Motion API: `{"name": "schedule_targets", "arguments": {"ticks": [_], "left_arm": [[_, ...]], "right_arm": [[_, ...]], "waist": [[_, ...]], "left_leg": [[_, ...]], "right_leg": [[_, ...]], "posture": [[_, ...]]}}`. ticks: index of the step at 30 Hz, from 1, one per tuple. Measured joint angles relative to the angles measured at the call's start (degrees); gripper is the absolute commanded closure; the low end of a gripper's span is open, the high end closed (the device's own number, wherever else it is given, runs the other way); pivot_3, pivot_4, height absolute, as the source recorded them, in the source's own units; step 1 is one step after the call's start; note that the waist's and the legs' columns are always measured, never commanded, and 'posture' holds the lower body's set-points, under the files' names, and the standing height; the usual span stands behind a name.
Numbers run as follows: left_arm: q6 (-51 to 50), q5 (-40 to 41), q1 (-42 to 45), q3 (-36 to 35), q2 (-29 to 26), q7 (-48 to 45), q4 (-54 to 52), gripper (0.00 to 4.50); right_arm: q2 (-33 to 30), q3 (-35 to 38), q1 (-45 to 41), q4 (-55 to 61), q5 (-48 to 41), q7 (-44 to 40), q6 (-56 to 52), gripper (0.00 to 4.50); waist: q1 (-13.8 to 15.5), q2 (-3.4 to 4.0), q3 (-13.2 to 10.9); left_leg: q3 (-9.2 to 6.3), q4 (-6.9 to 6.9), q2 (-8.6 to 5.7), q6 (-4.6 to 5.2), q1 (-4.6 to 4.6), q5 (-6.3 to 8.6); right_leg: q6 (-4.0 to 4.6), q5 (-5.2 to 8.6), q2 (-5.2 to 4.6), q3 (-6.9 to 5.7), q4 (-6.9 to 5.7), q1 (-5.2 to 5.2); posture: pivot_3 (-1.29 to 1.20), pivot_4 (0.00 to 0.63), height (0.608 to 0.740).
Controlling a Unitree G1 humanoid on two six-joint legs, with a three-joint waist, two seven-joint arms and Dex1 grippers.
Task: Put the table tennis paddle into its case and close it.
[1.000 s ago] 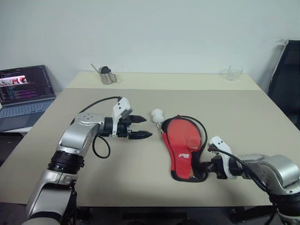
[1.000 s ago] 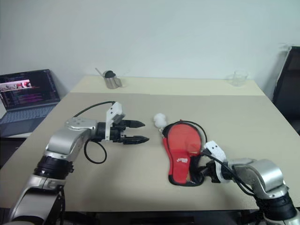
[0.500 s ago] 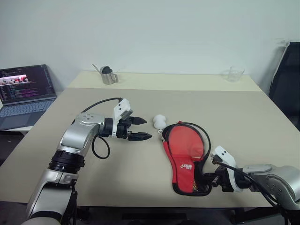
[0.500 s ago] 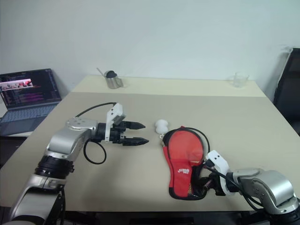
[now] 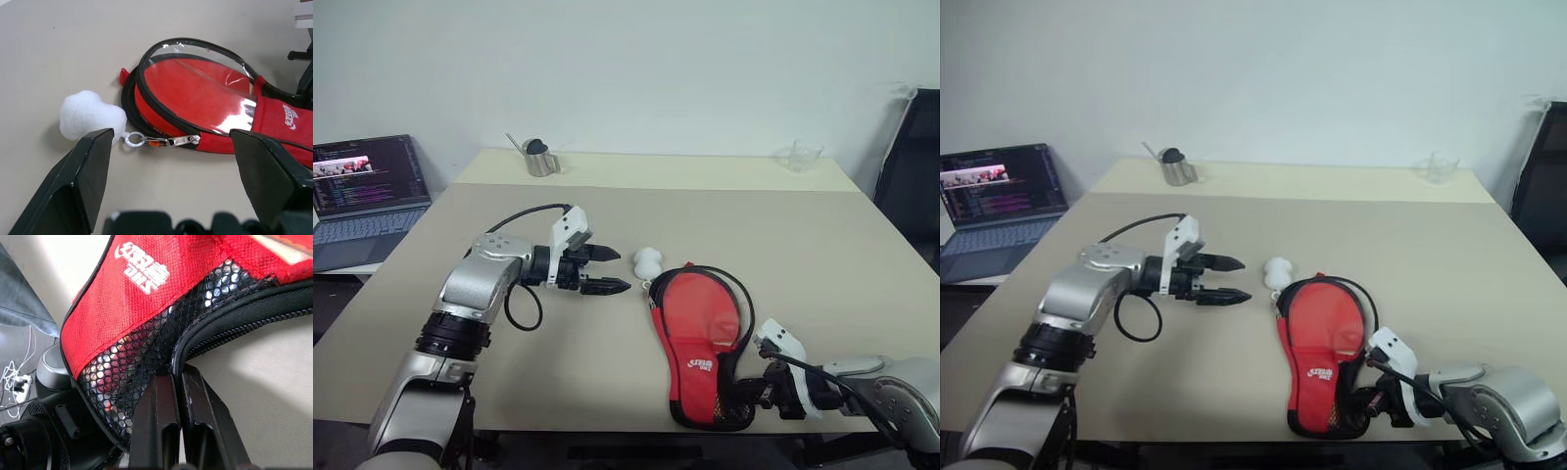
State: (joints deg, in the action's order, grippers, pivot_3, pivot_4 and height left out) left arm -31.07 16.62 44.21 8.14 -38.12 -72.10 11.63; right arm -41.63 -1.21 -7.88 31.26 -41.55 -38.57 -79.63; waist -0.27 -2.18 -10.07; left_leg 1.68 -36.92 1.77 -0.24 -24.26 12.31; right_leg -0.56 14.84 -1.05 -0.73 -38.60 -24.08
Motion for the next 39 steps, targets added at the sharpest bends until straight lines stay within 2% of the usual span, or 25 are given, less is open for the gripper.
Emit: {"name": "schedule_targets", "arguments": {"ticks": [21, 24, 31, 35, 39], "left_arm": [[-1.0, -0.1, 0.2, 0.5, 0.0, -0.1, 0.4, 0.36], [-0.9, -0.1, 0.3, 0.5, 0.0, -0.1, 0.5, 0.36], [-0.7, -0.3, 0.6, 0.5, 0.2, 0.1, 1.3, 0.36], [0.5, -0.7, 1.4, 0.5, 0.7, 0.3, 2.6, 0.36], [2.2, -2.0, 2.6, 0.5, 1.8, 1.9, 5.2, 0.36]], "right_arm": [[0.5, 0.2, 1.5, 0.1, -2.5, -0.2, 0.3, 4.48], [1.4, 0.6, 1.1, -0.3, -2.8, -0.2, -0.2, 3.82], [0.8, 0.6, -1.5, -2.3, -5.3, -2.4, -0.8, 1.46], [-2.0, 0.6, -2.7, -2.8, -6.1, -3.8, 0.0, 0.1], [-5.4, 0.6, -4.3, -5.0, -4.7, -3.9, 2.3, 0.03]], "waist": [[0.0, -0.02, 0.0], [-0.1, -0.02, 0.0], [-0.2, -0.02, 0.0], [0.0, -0.02, 0.0], [0.1, -0.02, 0.0]], "left_leg": [[0.0, -0.04, 0.0, 0.0, 0.04, 0.0], [0.04, -0.04, 0.0, 0.0, 0.13, 0.0], [0.04, -0.12, 0.03, 0.03, 0.42, -0.06], [0.04, -0.2, -0.05, 0.07, 0.46, -0.09], [0.07, -0.25, -0.09, 0.08, 0.42, -0.09]], "right_leg": [[0.0, 0.0, 0.01, 0.01, -0.08, 0.01], [0.01, 0.0, 0.02, 0.05, -0.21, 0.01], [0.11, 0.02, 0.04, 0.09, -0.35, 0.2], [0.05, -0.02, -0.05, 0.1, -0.3, 0.35], [-0.05, -0.08, -0.1, 0.12, -0.17, 0.4]], "posture": [[0.0, 0.15, 0.74], [0.0, 0.15, 0.74], [0.0, 0.15, 0.74], [0.0, 0.15, 0.74], [0.0, 0.15, 0.74]]}}
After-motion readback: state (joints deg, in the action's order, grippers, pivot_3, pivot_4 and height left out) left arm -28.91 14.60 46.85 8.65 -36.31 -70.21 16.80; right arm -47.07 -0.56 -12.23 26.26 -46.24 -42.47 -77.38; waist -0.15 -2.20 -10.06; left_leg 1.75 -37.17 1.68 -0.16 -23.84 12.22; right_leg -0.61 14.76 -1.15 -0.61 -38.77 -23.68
